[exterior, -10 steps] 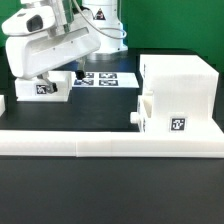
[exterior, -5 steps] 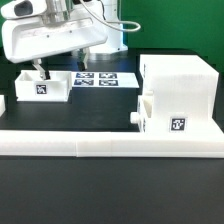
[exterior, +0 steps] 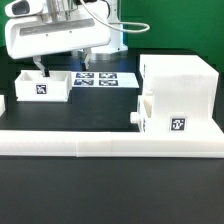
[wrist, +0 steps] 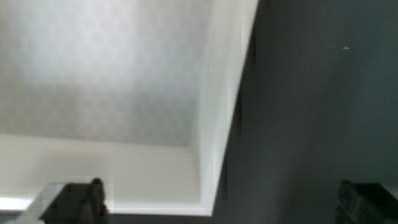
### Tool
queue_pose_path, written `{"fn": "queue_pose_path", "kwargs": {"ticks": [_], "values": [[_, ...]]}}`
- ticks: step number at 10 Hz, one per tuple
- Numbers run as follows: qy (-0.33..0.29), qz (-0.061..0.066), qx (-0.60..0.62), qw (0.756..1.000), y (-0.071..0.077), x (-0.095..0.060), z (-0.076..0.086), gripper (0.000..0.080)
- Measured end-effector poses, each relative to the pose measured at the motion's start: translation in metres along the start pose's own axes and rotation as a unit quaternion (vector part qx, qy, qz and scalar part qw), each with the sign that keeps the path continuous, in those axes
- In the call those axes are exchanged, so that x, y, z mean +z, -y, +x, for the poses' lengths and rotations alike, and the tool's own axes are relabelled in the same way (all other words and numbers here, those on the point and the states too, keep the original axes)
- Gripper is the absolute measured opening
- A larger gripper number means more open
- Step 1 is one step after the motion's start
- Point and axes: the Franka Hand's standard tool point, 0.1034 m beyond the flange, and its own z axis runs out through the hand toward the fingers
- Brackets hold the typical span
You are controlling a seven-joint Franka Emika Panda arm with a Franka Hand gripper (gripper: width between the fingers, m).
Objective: Assemble drawer
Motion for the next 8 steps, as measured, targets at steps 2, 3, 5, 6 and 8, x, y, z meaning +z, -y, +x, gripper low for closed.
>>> {"fn": "queue_pose_path", "kwargs": {"ticks": [2,3,5,6,8], "values": [[-0.009,-0.017,0.020,1.000,0.018,0.008,-0.018,0.0649],[-0.019,-0.028,0.021,0.999,0.018,0.014,-0.028,0.0649],[-0.032,-0.039,0.019,0.999,0.018,0.028,-0.038,0.0649],[-0.032,-0.044,0.010,0.998,0.011,0.035,-0.046,0.0649],[-0.028,-0.043,0.015,0.999,0.007,0.041,-0.051,0.0649]]}}
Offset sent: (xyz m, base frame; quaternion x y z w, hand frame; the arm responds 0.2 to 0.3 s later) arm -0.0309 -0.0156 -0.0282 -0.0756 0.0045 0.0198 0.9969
